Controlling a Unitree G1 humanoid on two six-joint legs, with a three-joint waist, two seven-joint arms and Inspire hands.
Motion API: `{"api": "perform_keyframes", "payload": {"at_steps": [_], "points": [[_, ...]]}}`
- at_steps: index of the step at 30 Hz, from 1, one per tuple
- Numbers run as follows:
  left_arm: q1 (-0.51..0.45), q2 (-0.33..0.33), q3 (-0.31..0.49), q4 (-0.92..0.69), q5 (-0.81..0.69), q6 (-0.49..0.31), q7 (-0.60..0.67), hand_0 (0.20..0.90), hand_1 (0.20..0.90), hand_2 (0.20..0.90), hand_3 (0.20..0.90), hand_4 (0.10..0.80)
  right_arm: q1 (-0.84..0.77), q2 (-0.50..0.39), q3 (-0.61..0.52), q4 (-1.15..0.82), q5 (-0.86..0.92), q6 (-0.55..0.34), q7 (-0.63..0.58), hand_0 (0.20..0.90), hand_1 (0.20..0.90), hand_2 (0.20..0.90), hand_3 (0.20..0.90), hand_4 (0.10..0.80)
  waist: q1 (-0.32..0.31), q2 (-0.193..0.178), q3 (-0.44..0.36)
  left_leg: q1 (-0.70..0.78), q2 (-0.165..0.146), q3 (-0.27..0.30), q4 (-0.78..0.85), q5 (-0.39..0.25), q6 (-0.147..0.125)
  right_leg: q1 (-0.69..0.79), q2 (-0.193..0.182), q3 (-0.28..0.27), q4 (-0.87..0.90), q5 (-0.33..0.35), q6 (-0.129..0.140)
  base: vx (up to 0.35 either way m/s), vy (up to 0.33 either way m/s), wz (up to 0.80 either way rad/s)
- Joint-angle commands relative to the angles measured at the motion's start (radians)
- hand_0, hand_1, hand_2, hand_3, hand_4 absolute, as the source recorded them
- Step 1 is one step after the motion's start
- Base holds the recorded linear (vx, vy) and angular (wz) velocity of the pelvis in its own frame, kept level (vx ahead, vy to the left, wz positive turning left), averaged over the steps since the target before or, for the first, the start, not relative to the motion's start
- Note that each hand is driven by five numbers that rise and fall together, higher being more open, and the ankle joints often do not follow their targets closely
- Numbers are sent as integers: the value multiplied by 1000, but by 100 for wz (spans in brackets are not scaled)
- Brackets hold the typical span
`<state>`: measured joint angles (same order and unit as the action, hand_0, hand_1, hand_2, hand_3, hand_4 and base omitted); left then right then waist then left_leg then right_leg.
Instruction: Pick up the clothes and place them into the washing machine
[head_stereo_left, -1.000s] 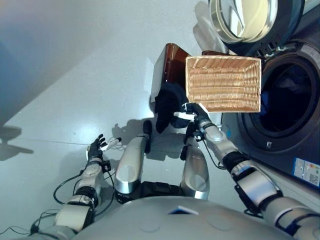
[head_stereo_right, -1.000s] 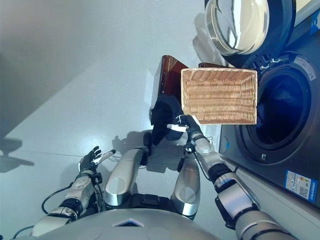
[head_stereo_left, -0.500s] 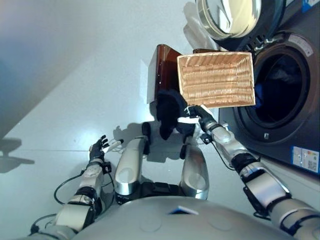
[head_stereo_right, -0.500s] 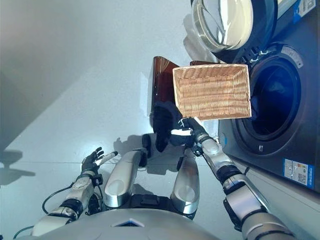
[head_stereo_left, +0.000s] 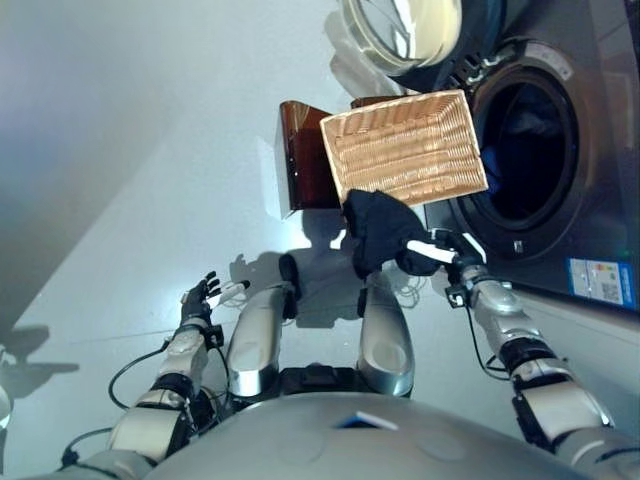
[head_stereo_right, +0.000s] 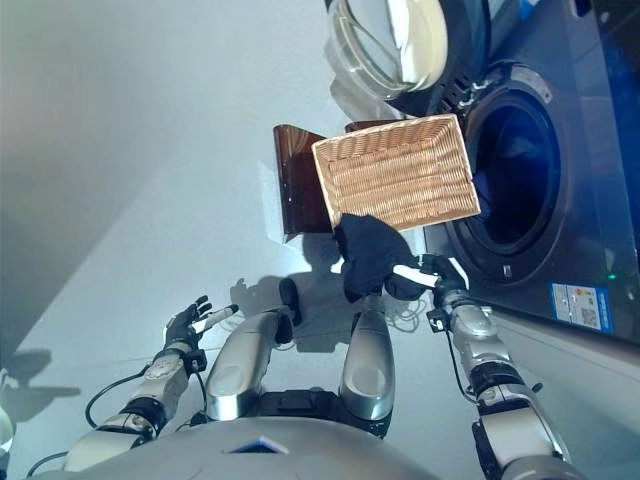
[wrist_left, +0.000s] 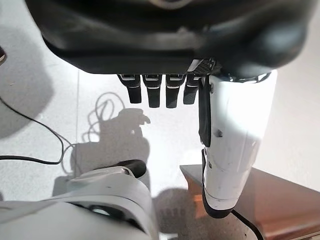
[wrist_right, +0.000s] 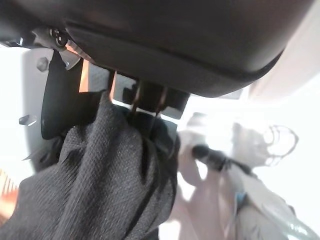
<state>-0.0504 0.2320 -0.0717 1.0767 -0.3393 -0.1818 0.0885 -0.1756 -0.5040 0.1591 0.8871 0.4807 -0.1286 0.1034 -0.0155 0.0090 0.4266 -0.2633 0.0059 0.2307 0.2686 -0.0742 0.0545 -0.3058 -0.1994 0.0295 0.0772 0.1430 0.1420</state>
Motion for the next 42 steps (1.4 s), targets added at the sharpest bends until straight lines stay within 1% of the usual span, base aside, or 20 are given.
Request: {"api": "perform_keyframes", "payload": {"at_steps": [1, 3, 4, 5, 6, 7, 11, 12, 14, 16, 17, 22, 24, 26, 27, 29, 32, 35, 36, 42], "points": [[44, 10, 32, 18, -5, -37, 8, 900, 900, 900, 900, 800, -25, -112, -76, -71, 117, -70, 5, 200, 200, 200, 200, 300, 5, 52, -60, -32, 19, -47, -95, 110, -98, -24, 33, 28, 136, -92, -8, -12, -15, -24], [47, 7, 31, 20, -7, -38, 4, 900, 900, 900, 900, 800, -23, -115, -125, -52, 164, -79, -2, 200, 200, 200, 200, 300, -4, 59, -63, -29, 18, -43, -98, 109, -99, -28, 33, 32, 138, -93, -8, -9, -14, -16], [47, 7, 31, 20, -7, -38, 4, 900, 900, 900, 900, 800, -22, -116, -125, -52, 164, -79, -2, 200, 200, 200, 200, 300, -3, 60, -63, -29, 18, -43, -98, 109, -99, -28, 33, 32, 138, -93, -8, 0, 0, 0], [50, 4, 29, 22, -11, -40, 0, 900, 900, 900, 900, 800, -32, -106, -171, -10, 216, -84, -7, 200, 200, 200, 200, 300, -9, 71, -69, -26, 17, -41, -101, 107, -99, -29, 33, 36, 139, -96, -7, 0, 0, 0], [50, 4, 29, 22, -12, -40, 0, 900, 900, 900, 900, 800, -32, -107, -172, -10, 216, -84, -7, 200, 200, 200, 200, 300, -9, 71, -69, -26, 17, -40, -101, 107, -99, -30, 33, 37, 139, -96, -7, 0, 0, 0], [53, 1, 28, 29, -18, -41, -1, 900, 900, 900, 900, 800, -43, -86, -225, 16, 290, -93, -11, 200, 200, 200, 200, 300, -13, 83, -75, -22, 16, -37, -104, 106, -99, -30, 34, 41, 141, -100, -8, 0, 0, 0], [57, -14, 6, 33, -23, -43, -7, 900, 900, 900, 900, 800, -68, -51, -335, 102, 421, -120, -37, 200, 200, 200, 200, 300, -18, 114, -87, -18, 11, -33, -110, 106, -99, -32, 32, 44, 144, -107, -10, 4, 0, -6], [56, -14, 5, 34, -23, -44, -7, 900, 900, 900, 900, 800, -68, -52, -336, 104, 422, -121, -35, 200, 200, 200, 200, 300, -17, 114, -87, -17, 11, -33, -110, 106, -99, -32, 32, 44, 144, -108, -10, 9, 1, -8], [57, -22, -11, 35, -31, -44, -10, 900, 900, 900, 900, 800, -100, -35, -380, 162, 501, -128, -40, 200, 200, 200, 200, 300, -20, 139, -94, -14, 8, -30, -113, 107, -100, -32, 30, 47, 146, -113, -11, 4, 0, -2], [60, -23, -16, 32, -35, -45, -10, 900, 900, 900, 900, 800, -111, -34, -394, 180, 519, -132, -46, 200, 200, 200, 200, 300, -20, 147, -97, -13, 7, -30, -115, 108, -100, -33, 30, 47, 148, -115, -13, 3, -3, -6], [65, -28, -29, 28, -37, -44, -12, 900, 900, 900, 900, 800, -127, -35, -418, 214, 540, -138, -66, 200, 200, 200, 200, 300, -23, 164, -100, -13, 5, -29, -117, 108, -100, -37, 30, 50, 152, -118, -14, 0, -3, -8], [67, -39, -65, 27, -27, -43, -9, 900, 900, 900, 900, 800, -176, -38, -393, 271, 486, -143, -137, 200, 200, 200, 200, 300, -25, 192, -106, -11, 3, -15, -116, 107, -100, -49, 29, 64, 162, -120, -17, -8, -6, -11], [61, -44, -79, 25, -20, -44, -6, 900, 900, 900, 900, 800, -199, -46, -352, 306, 404, -126, -165, 200, 200, 200, 200, 300, -24, 200, -108, -11, 4, -11, -118, 109, -102, -54, 29, 68, 165, -119, -17, -15, -8, -9], [58, -46, -87, 19, -19, -45, -7, 900, 900, 900, 900, 800, -220, -56, -311, 319, 350, -107, -168, 200, 200, 200, 200, 300, -21, 209, -113, -12, 4, -8, -118, 110, -102, -60, 28, 69, 170, -118, -18, -13, -8, -11], [57, -47, -91, 17, -18, -45, -9, 900, 900, 900, 900, 800, -227, -62, -280, 301, 309, -98, -160, 200, 200, 200, 200, 300, -20, 212, -115, -12, 4, -6, -120, 111, -103, -62, 28, 70, 172, -117, -19, -16, -15, -11], [56, -47, -96, 8, -17, -46, -9, 900, 900, 900, 900, 800, -233, -65, -249, 239, 301, -96, -143, 200, 200, 200, 200, 300, -22, 217, -116, -13, 3, -4, -119, 113, -105, -67, 28, 70, 178, -118, -20, -23, -15, -10], [59, -49, -99, 5, -19, -47, -10, 900, 900, 900, 900, 800, -237, -69, -252, 217, 316, -105, -143, 200, 200, 200, 200, 300, -22, 225, -118, -14, 2, -4, -119, 114, -107, -71, 27, 71, 186, -120, -20, -7, -2, -2], [58, -53, -107, 5, -22, -48, -7, 900, 900, 900, 900, 800, -266, -80, -272, 254, 322, -112, -174, 200, 200, 200, 200, 300, -24, 242, -121, -11, 0, 1, -119, 114, -107, -73, 29, 79, 189, -123, -23, 0, 0, 0], [60, -54, -114, 6, -20, -47, -8, 900, 900, 900, 900, 800, -296, -102, -285, 291, 305, -115, -202, 200, 200, 200, 200, 300, -25, 256, -124, -10, -1, 5, -117, 112, -106, -77, 30, 83, 194, -125, -23, 0, 0, 0], [59, -57, -135, -5, -10, -51, -1, 900, 900, 900, 900, 800, -380, -158, -196, 244, 139, -104, -258, 200, 200, 200, 200, 300, -24, 276, -123, -15, 0, 26, -116, 112, -106, -98, 29, 96, 202, -121, -21, -19, 9, -9]]}}
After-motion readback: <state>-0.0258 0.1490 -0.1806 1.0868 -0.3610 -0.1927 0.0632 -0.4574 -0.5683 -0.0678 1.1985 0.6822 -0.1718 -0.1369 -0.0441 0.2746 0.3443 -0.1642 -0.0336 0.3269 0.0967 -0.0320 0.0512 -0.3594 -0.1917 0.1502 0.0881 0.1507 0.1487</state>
